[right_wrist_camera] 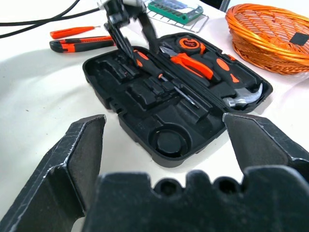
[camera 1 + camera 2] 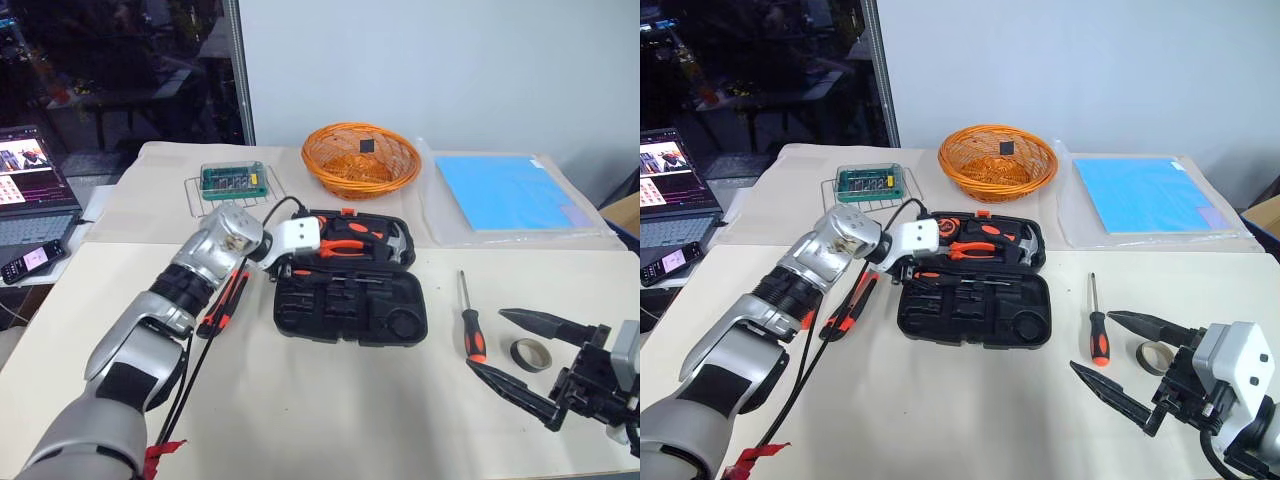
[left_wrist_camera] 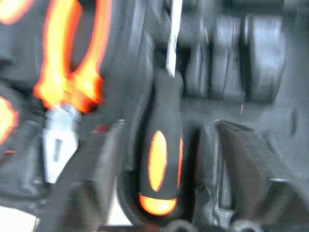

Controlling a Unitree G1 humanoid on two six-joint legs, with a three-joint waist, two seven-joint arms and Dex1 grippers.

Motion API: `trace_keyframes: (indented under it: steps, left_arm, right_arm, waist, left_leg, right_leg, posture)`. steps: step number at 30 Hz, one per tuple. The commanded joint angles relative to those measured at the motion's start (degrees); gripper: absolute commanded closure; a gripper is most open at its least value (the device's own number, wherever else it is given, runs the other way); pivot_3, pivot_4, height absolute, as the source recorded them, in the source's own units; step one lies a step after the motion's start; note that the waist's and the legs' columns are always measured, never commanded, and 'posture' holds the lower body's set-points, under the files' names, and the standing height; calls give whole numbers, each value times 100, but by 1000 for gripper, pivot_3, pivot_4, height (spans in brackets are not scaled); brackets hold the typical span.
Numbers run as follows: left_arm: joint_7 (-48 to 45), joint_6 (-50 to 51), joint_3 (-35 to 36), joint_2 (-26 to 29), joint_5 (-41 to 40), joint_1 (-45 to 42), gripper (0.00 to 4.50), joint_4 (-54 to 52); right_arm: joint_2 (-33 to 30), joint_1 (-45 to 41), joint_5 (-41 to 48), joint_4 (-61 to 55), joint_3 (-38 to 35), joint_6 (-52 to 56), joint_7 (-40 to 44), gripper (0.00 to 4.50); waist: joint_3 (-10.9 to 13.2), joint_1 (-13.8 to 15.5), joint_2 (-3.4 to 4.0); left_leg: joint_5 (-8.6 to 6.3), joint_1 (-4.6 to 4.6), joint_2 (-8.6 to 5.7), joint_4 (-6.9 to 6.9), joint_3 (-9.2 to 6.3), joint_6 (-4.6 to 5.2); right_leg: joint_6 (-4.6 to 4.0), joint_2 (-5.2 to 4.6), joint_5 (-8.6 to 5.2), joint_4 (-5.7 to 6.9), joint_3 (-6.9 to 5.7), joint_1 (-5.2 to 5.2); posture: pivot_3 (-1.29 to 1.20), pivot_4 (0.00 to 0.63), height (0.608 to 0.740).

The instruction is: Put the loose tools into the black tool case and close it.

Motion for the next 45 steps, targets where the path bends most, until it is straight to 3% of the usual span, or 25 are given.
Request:
trace_keyframes:
  steps: [1, 5, 9, 12, 15, 18, 24, 28, 34, 37, 45]
  left_arm:
    - [358, 1210, 872, -123, -858, 494, 1618, -1172]
    - [1449, 1455, 1154, -694, -816, 1044, 3164, -1649]
    - [2125, 1333, 1371, -1202, -937, 1640, 4468, -2117]
    - [1773, 1434, 1541, -1088, -1438, 1898, 4468, -2769]
    - [991, 1357, 1632, -680, -1990, 2135, 4468, -3059]
    - [391, 1439, 1573, -237, -2342, 2188, 3737, -3271]
    - [-29, 1243, 1078, 108, -2432, 2257, 1566, -3790]
    - [-55, 1325, 929, 40, -2529, 2112, 215, -3851]
    - [-79, 1216, 769, 74, -2481, 2090, 215, -3837]
    - [-7, 1180, 782, 104, -2442, 2064, 78, -3836]
    - [538, 1228, 1118, 222, -2578, 2419, 78, -4246]
  right_arm:
    - [79, -10, -30, -44, -22, -148, -116, 0]
    - [98, -125, -163, -32, 110, -49, -397, 0]
    - [258, -497, -400, -42, 324, 356, -1494, 0]
    - [256, -457, -487, -274, 470, 947, -2165, 0]
    - [67, -477, -125, -636, 422, 2325, -3216, 0]
    - [52, -604, 679, -587, 184, 3229, -3855, 0]
    - [132, -703, 1425, -357, -84, 4440, -4915, 0]
    - [334, -1758, 1628, 220, 522, 4925, -5746, 0]
    - [365, -3113, 851, 1563, 1762, 5034, -5901, 0]
    - [206, -3507, 448, 2128, 2248, 4923, -5641, 676]
    - [-717, -3652, -354, 2280, 2729, 4348, -4500, 3425]
  waist:
    - [-3, -18, 5]
    - [-4, 3, 7]
    - [-3, 24, 5]
    - [-3, 19, 5]
    - [-8, 16, 14]
    - [-11, -32, 21]
    - [-11, 14, 22]
    - [-10, -54, 22]
    - [-9, -84, 28]
    - [-8, -64, 30]
    - [-6, -52, 32]
  left_leg:
    - [-3, -1, -1, 0, 0, 5]
    - [-15, 4, -11, 2, 1, 20]
    - [-19, -1, -16, 17, 2, 26]
    - [-16, -2, -14, 17, 1, 21]
    - [-9, 2, -9, 8, 1, 8]
    - [-6, 14, -7, 5, 2, 1]
    - [-3, 11, -10, 7, 1, -1]
    - [-3, 6, -10, 9, 5, 2]
    - [-1, 2, -10, 6, 4, 5]
    - [-1, -1, -10, -2, 1, 6]
    - [-17, -15, -21, 2, 4, 34]
  right_leg:
    - [4, -2, -3, 0, 1, 0]
    - [19, -12, 8, 8, 5, 10]
    - [12, -13, 4, -3, 6, 15]
    - [4, -14, 11, -1, 5, 11]
    - [-24, -16, 15, 7, 5, 4]
    - [-35, -15, 11, 19, 5, 7]
    - [-3, -14, -9, 19, 5, 11]
    - [1, -10, -4, 3, 11, 9]
    - [-1, 7, -1, 0, 13, 6]
    - [-5, 14, -1, -1, 12, 5]
    - [-6, 4, 5, -15, 16, 7]
  posture:
    - [0, 150, 740]
    - [0, 150, 740]
    - [0, 150, 740]
    - [0, 150, 740]
    - [0, 150, 740]
    - [0, 150, 740]
    - [0, 150, 740]
    - [0, 150, 740]
    - [0, 150, 740]
    - [0, 150, 740]
    - [0, 150, 740]
